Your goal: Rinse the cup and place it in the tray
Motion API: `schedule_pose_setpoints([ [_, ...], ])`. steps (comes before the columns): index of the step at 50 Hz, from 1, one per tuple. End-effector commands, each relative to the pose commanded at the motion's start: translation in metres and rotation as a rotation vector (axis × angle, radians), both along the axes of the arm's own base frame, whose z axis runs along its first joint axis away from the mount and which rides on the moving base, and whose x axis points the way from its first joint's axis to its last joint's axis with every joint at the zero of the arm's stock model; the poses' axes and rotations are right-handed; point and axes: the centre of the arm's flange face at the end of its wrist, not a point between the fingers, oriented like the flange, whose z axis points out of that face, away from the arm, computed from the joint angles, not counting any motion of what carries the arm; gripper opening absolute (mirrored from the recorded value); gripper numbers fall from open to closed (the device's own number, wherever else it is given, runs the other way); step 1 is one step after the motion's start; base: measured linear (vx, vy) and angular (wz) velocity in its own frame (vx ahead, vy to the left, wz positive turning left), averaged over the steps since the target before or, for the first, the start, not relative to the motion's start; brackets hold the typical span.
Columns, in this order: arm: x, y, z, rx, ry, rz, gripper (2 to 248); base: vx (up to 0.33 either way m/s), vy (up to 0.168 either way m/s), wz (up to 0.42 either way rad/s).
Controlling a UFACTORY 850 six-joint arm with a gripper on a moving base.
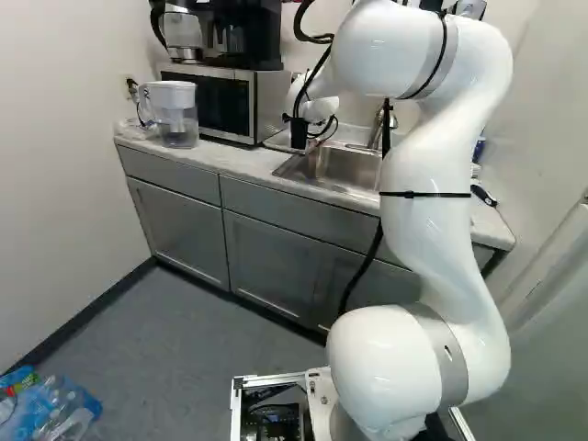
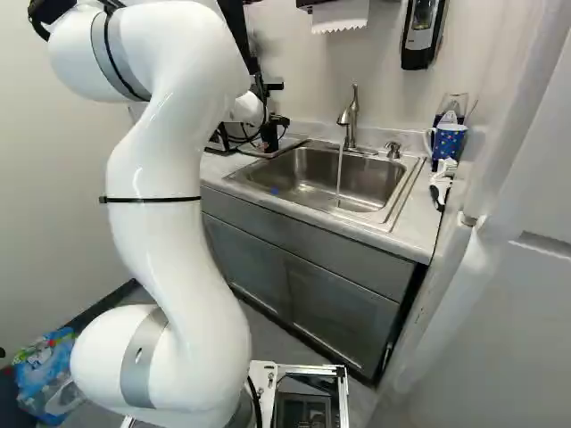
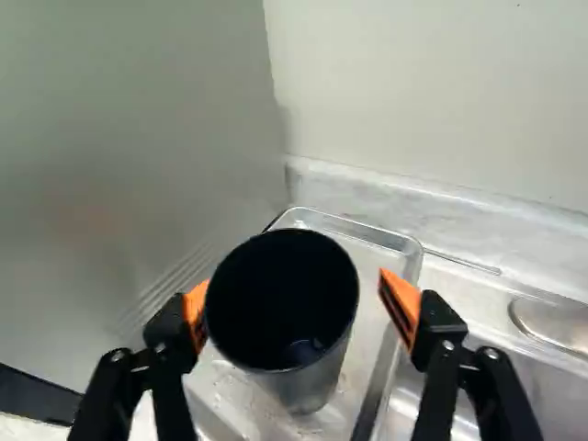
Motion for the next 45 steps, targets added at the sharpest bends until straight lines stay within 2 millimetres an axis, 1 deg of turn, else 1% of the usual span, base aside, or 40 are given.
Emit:
schedule_pose_setpoints([
  [2, 0.0, 0.0, 0.0, 0.0, 0.0, 0.0, 212, 0.0, 0.0, 0.0],
  [3, 0.0, 0.0, 0.0, 0.0, 0.0, 0.0, 245, 0.0, 0.0, 0.0],
  [11, 0.0, 0.0, 0.004, 0.0, -0.006, 0.0, 247, 0.0, 0.0, 0.0],
  [30, -0.004, 0.0, 0.025, 0.001, -0.038, 0.0, 247, 0.0, 0.0, 0.0],
  [36, -0.011, -0.002, 0.033, 0.001, -0.045, -0.002, 247, 0.0, 0.0, 0.0],
  [45, -0.028, -0.007, 0.045, 0.001, -0.053, -0.01, 247, 0.0, 0.0, 0.0],
])
